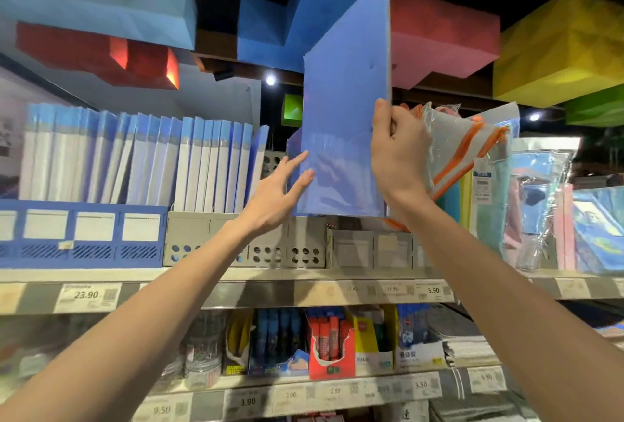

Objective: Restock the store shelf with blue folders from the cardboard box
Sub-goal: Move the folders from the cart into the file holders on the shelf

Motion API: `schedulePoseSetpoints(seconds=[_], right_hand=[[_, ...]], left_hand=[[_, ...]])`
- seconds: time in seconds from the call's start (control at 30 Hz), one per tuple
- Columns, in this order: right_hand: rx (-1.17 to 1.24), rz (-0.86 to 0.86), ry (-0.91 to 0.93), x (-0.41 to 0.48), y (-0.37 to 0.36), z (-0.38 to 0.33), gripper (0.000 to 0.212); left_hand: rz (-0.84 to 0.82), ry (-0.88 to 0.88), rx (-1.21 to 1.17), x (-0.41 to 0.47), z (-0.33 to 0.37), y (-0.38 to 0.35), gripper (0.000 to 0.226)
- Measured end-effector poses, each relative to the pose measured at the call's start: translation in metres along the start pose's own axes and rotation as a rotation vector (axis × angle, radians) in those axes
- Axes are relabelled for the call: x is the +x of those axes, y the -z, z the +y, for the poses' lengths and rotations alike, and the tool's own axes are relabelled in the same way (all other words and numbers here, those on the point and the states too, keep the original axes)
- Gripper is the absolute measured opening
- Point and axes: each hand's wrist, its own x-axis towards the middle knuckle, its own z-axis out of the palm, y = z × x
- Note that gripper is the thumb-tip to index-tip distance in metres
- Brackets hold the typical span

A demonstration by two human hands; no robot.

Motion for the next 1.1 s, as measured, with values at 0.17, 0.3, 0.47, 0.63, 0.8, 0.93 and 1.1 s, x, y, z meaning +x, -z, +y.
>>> schedulePoseSetpoints(seconds=[0.17,0.3,0.47,0.63,0.8,0.93,1.1], right_hand=[[0.054,-0.002,0.015,-0.004,-0.023,-0.017,0.051],[0.091,0.031,-0.008,-0.001,-0.037,-0.021,0.050],[0.090,0.020,0.001,-0.001,-0.068,-0.016,0.051],[0.064,0.003,-0.069,-0.011,-0.100,0.005,0.049],[0.024,0.060,-0.066,-0.004,-0.111,0.014,0.049],[0.002,0.084,-0.052,0.008,-0.113,0.028,0.048],[-0.004,0.087,-0.072,0.013,-0.107,0.044,0.048]], left_hand=[[-0.035,0.005,-0.042,-0.003,0.005,0.006,0.062],[-0.004,0.000,-0.072,-0.001,0.000,0.015,0.067],[-0.022,0.035,-0.004,0.002,-0.015,0.028,0.069],[-0.089,0.108,0.158,0.011,-0.050,0.035,0.073],[-0.033,0.056,0.394,0.034,-0.073,0.045,0.066],[-0.059,-0.022,0.413,0.041,-0.080,0.042,0.064],[-0.002,-0.094,0.319,0.043,-0.096,0.025,0.064]])
